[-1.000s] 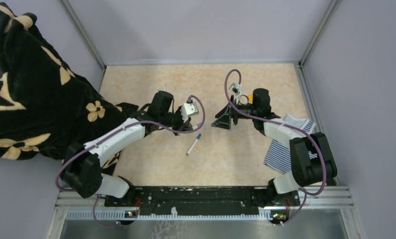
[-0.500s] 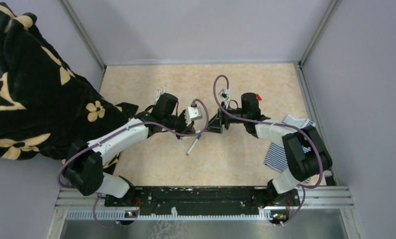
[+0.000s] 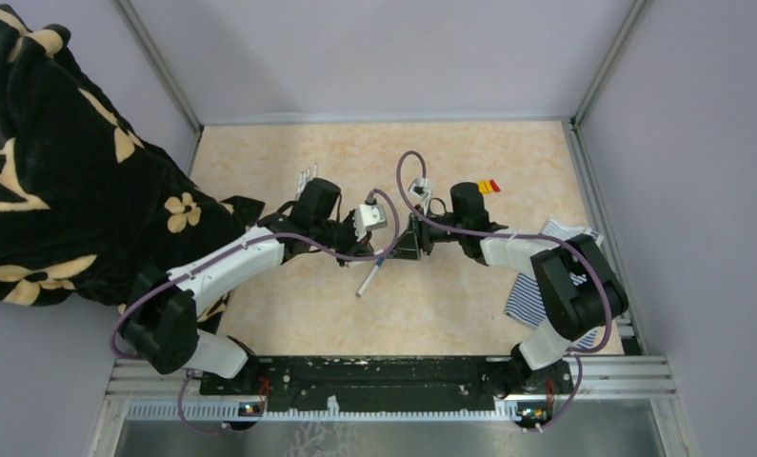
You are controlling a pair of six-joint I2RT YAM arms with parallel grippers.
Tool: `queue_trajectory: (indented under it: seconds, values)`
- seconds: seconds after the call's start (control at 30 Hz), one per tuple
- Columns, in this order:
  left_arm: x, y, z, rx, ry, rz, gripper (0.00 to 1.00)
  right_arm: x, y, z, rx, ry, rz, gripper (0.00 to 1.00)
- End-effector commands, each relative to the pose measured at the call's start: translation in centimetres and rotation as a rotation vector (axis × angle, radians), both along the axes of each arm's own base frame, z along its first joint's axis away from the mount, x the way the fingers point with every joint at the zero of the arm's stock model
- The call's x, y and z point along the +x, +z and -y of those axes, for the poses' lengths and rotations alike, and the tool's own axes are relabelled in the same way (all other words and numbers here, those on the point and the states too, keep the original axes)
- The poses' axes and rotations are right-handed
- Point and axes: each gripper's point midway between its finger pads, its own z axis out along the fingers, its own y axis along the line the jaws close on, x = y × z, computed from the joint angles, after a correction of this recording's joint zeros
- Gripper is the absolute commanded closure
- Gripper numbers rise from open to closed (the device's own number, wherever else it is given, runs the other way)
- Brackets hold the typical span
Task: Open the pen caps
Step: Open the pen cap from the pen.
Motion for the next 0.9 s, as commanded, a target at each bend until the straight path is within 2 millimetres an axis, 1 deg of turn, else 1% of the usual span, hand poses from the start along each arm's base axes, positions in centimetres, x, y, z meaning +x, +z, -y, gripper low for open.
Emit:
queue_trajectory:
  seconds: [0.0,0.13,0.27,0.43,0.57,0.6,0.73,0.83,0.87]
  values:
    - [-0.3,-0.3,0.4,-0.009,-0.018,-0.008,1.0,0.7,1.7,-0.9,0.028,0.018,0.069,0.55]
    - [-0.3,-0.6,0.4,-0.003,-0.018,-0.008,1.0,0.7,1.8,-0.9,0.032,0.022,0.068,0.6]
    - [-0.3,-0.9,0.4,0.004,-0.018,-0.013,1.0,0.4,2.0,-1.0,0.045,0.035,0.061,0.61]
    - [-0.4,-1.2,0.5,0.01,-0.019,-0.018,1.0,-0.5,2.6,-1.4,0.071,0.074,0.054,0.61]
    - [-0.5,-1.1,0.6,0.009,-0.021,-0.018,1.0,-0.6,2.6,-1.6,0.068,0.081,0.057,0.63]
    - [-0.5,-1.2,0.5,0.01,-0.02,-0.018,1.0,-0.6,2.5,-1.6,0.064,0.078,0.057,0.65]
    - [-0.5,-1.1,0.5,0.01,-0.02,-0.014,1.0,-0.4,2.1,-1.6,0.049,0.07,0.061,0.8]
    - [-0.5,-1.2,0.5,0.011,-0.02,-0.015,1.0,-0.3,2.0,-1.6,0.043,0.07,0.063,0.89]
    - [-0.5,-1.2,0.5,0.012,-0.02,-0.014,1.0,-0.2,1.9,-1.6,0.038,0.069,0.065,0.93]
